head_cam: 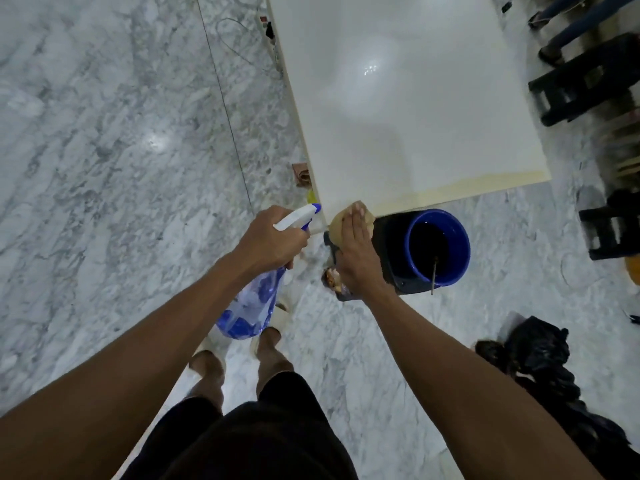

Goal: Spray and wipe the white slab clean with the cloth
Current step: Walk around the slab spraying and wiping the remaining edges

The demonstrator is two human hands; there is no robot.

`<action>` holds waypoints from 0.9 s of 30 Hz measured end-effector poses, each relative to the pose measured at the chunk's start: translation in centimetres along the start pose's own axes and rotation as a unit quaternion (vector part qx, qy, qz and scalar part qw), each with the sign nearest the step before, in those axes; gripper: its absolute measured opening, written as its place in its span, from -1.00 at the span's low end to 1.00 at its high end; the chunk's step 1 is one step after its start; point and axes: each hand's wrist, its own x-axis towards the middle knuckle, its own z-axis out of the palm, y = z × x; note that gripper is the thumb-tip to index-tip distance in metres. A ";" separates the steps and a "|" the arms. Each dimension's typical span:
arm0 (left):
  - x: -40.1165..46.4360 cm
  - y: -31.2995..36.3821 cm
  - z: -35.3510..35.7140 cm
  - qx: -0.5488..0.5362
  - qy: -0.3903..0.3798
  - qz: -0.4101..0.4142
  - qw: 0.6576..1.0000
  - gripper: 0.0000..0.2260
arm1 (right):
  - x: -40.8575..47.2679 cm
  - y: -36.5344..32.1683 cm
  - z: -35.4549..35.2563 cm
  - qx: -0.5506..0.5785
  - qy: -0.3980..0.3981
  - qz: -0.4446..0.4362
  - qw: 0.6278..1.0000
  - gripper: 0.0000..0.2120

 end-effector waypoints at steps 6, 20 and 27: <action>-1.3 5.1 0.9 0.023 0.021 -0.014 0.999 -0.67 | -3.9 2.2 -5.9 0.387 0.035 0.176 0.904 -0.55; 2.4 19.2 1.5 0.095 0.039 0.104 0.989 -0.83 | -0.7 6.2 -19.8 0.918 0.105 0.131 0.360 -0.49; 8.1 24.5 0.6 0.146 -0.027 0.159 0.976 -0.85 | 2.4 5.7 -24.1 0.952 0.145 0.057 0.264 -0.41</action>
